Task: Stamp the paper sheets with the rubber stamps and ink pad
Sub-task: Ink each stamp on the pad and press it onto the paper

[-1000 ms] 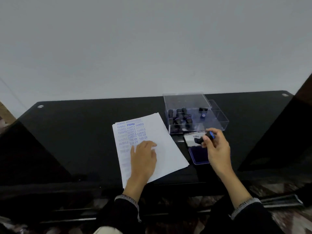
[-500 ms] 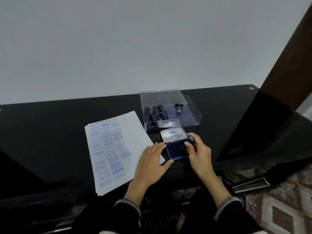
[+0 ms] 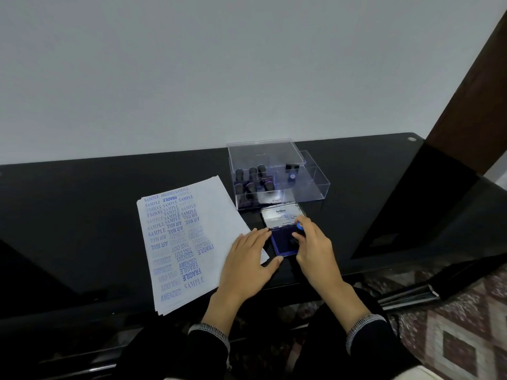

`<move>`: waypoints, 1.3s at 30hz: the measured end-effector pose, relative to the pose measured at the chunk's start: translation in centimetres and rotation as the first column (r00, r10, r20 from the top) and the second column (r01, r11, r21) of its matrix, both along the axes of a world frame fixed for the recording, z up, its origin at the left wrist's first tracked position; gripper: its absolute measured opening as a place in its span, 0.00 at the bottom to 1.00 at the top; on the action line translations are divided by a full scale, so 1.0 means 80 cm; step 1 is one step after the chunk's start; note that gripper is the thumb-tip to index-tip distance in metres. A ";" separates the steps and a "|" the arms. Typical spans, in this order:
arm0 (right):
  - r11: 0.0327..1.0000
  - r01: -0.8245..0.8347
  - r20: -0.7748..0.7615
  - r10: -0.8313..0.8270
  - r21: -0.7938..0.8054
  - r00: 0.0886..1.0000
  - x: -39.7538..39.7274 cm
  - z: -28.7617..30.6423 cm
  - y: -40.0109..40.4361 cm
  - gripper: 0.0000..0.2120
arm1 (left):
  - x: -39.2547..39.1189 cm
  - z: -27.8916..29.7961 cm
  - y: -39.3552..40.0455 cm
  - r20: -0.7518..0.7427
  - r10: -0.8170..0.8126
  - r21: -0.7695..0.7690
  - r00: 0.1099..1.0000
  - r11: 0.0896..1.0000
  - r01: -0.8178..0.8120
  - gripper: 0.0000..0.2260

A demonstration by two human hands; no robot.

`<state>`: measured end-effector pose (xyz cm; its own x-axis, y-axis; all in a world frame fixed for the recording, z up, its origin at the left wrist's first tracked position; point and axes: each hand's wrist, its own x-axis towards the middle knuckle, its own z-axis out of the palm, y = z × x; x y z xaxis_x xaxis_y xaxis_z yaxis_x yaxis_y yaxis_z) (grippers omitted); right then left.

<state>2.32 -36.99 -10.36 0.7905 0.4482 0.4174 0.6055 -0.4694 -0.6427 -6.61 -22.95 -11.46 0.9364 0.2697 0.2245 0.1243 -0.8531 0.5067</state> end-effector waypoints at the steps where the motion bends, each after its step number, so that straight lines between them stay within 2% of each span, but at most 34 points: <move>1: 1.000 0.003 0.004 -0.003 -0.004 1.000 0.000 -0.001 -0.001 0.24 | 0.000 0.000 0.000 -0.001 0.000 0.000 1.000 1.000 0.000 0.28; 5: 0.998 0.035 -0.030 -0.034 0.055 0.999 0.001 0.006 0.000 0.18 | 0.000 0.000 0.000 0.008 0.003 -0.039 1.000 0.999 -0.002 0.26; 7: 0.997 0.042 -0.033 -0.040 0.072 0.999 0.001 0.007 0.001 0.17 | -0.001 0.004 0.000 0.060 0.028 -0.168 0.998 0.986 -0.018 0.23; 10: 0.999 0.026 -0.026 -0.026 0.036 0.999 -0.001 0.004 0.004 0.19 | -0.005 0.015 -0.001 0.182 0.116 -0.432 0.976 0.901 -0.027 0.14; 13: 0.999 0.035 -0.035 -0.034 0.024 0.999 -0.003 0.004 0.006 0.20 | -0.006 0.025 0.004 0.261 0.253 -0.599 0.931 0.799 -0.049 0.10; 16: 0.997 0.056 -0.041 -0.054 0.062 0.998 -0.002 0.007 0.005 0.17 | -0.005 0.034 0.015 0.256 0.334 -0.704 0.907 0.707 -0.061 0.09; 18: 0.997 0.055 -0.047 -0.053 0.058 0.997 -0.002 0.007 0.005 0.17 | -0.005 0.043 0.025 0.257 0.371 -0.722 0.892 0.687 -0.078 0.09; 21: 0.998 0.051 -0.036 -0.050 0.033 0.998 -0.005 0.004 0.007 0.18 | -0.008 0.058 0.044 0.256 0.429 -0.697 0.866 0.703 -0.142 0.09; 25: 0.995 0.071 -0.040 -0.068 0.067 0.997 -0.006 0.006 0.009 0.17 | -0.025 0.063 0.080 0.211 0.524 -0.604 0.825 0.734 -0.312 0.09; 28: 0.993 0.085 -0.028 -0.083 0.085 0.996 -0.007 0.008 0.010 0.16 | -0.047 0.052 0.117 0.133 0.529 -0.421 0.838 0.796 -0.435 0.11; 30: 0.994 0.081 -0.032 -0.079 0.075 0.996 -0.008 0.008 0.010 0.16 | -0.061 0.041 0.142 0.087 0.525 -0.234 0.847 0.837 -0.495 0.12; 33: 0.997 0.069 -0.041 -0.067 0.045 0.997 -0.009 0.005 0.011 0.18 | -0.076 0.028 0.170 -0.015 0.531 0.004 0.847 0.847 -0.531 0.16; 39: 0.993 0.085 -0.025 -0.083 0.076 0.996 -0.004 0.010 0.010 0.15 | -0.098 0.022 0.193 -0.113 0.543 0.020 0.832 0.839 -0.545 0.21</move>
<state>1.96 -36.21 -9.59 0.8332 0.3469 0.4307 0.5517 -0.4667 -0.6913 -14.49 -7.52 -9.68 0.6560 0.7447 0.1228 0.6213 -0.6251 0.4725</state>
